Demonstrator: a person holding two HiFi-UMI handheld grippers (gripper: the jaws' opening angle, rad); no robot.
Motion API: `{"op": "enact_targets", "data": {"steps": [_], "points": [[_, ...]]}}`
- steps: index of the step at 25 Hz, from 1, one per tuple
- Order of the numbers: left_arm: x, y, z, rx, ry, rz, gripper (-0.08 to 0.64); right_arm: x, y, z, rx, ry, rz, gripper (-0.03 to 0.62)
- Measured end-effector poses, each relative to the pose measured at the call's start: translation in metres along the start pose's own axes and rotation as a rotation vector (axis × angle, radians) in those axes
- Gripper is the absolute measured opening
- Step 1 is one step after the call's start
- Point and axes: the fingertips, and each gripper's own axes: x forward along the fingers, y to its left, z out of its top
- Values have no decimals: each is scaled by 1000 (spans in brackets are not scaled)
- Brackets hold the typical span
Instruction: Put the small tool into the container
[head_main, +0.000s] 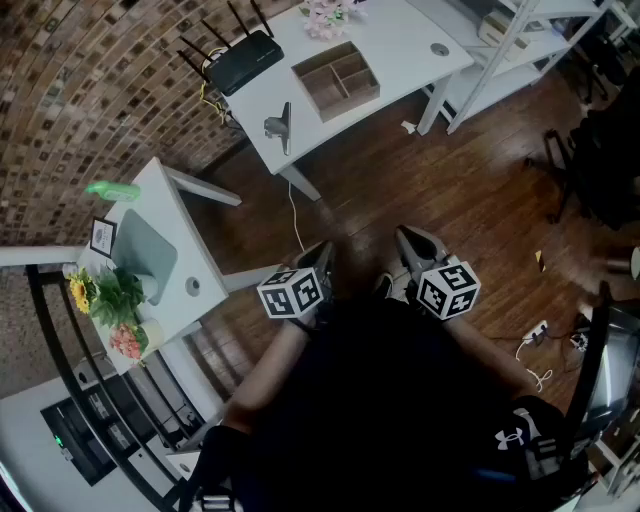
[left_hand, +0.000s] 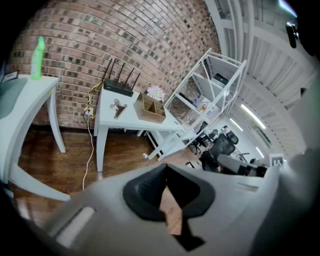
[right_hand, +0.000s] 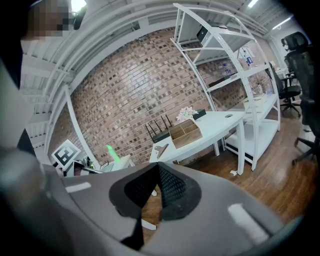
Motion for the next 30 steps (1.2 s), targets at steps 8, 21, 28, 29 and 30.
{"op": "enact_targets", "data": {"steps": [8,21,28,29,30], "points": [[-2,6,7,-13,-35,21,3,7,0,7,-17,-3,19,3],[12,57,80,16,-116,77,9,45,-15,18,-5,15,-2,3],[59,137,182,120,-85,122,103,93,-34,67,-9,-34,-148,3],[69,148,193,123,-69,120,109,101,-33,74,-17,-30,-162,3],[78,157,204,125,-51,111,126,112,-29,79,-26,-24,-169,3]]}}
